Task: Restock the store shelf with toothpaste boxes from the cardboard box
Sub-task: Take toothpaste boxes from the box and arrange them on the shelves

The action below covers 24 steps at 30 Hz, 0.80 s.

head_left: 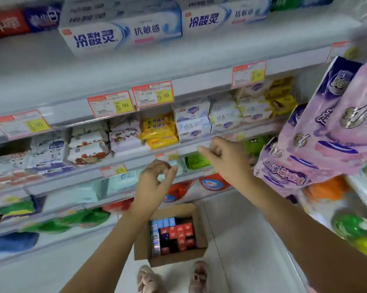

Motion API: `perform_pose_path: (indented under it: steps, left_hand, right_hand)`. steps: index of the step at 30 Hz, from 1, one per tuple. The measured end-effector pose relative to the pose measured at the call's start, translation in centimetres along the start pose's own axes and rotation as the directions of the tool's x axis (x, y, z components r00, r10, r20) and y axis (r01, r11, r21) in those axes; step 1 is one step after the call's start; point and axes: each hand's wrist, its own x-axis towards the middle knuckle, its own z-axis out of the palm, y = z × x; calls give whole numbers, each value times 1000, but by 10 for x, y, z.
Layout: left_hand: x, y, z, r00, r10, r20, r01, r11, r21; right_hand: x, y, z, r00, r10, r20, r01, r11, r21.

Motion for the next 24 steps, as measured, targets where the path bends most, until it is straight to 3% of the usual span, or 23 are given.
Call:
perform_pose_path:
  steps: [4,7,10,14,19,24]
  left_hand:
    - [-48,-84,16,933,-358,44,356,933,45]
    - [-82,-128,23,836,-547,44,543,836,81]
    - [-106,-171,31,782,-621,55,600,774,203]
    - [-131,-236,43,677,-735,34,712,666,223]
    - [-172,-330,60,564,-824,58,794,560,238]
    - [-225,-419,76,560,-821,108,794,570,211]
  right_hand:
    - [-57,38,74,910,183,372,-178,983,-49]
    - [-95,55,122,830,234,507,-196,972,-127]
    - [-132,68,169,746,290,599,-234,957,-173]
    - [-174,77,231,703,313,638,-242,950,-199]
    - [-222,98,310,589,399,703,-334,912,-237]
    - [-260,125,399,519,477,709,-365,874,-321]
